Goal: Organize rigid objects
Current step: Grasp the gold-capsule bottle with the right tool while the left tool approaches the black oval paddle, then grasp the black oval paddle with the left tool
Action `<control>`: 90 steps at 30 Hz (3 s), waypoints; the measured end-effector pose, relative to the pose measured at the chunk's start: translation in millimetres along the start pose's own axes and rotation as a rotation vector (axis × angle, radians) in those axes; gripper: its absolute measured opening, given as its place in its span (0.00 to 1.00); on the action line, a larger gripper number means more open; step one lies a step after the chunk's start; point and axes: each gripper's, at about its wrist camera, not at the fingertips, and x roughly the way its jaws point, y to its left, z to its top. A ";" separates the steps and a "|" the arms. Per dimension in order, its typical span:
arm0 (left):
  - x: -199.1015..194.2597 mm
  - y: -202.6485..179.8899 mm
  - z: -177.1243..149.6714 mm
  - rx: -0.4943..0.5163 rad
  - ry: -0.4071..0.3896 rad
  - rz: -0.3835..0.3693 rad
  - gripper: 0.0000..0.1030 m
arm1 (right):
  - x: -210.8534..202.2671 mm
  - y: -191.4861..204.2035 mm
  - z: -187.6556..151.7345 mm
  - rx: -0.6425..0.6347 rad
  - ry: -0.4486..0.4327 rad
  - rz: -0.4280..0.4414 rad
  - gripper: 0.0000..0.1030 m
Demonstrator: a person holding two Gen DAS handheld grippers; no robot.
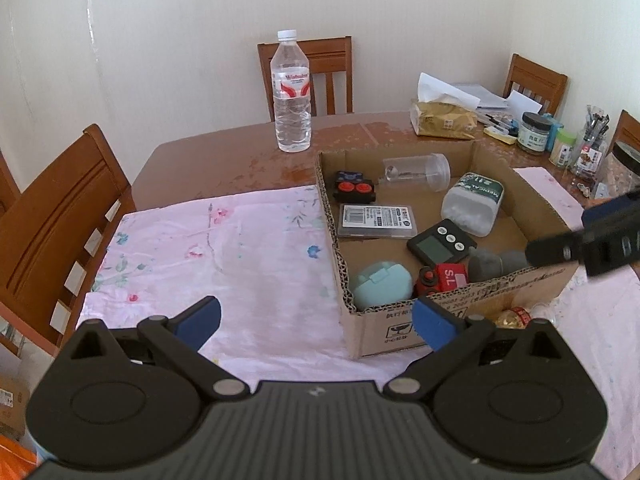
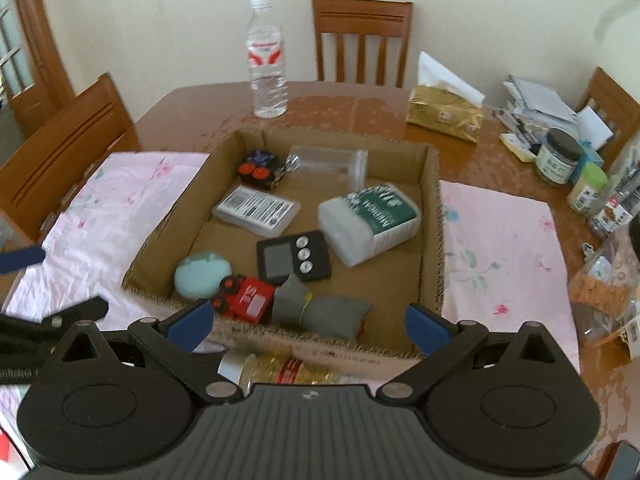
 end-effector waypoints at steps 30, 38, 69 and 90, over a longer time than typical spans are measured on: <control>28.6 -9.2 -34.7 0.030 0.155 -0.134 0.99 | 65.8 14.8 -49.4 0.059 0.160 -0.102 1.00; 52.1 -30.3 -53.2 0.085 0.234 -0.176 0.99 | 70.5 -21.2 -65.0 0.123 0.205 -0.158 1.00; 67.6 -50.5 -58.5 0.003 0.263 -0.092 0.99 | 65.1 -30.6 -90.6 0.019 0.115 -0.081 1.00; 84.4 -73.9 -43.6 -0.121 0.213 0.013 0.89 | 60.3 -34.3 -98.4 -0.050 0.071 -0.034 1.00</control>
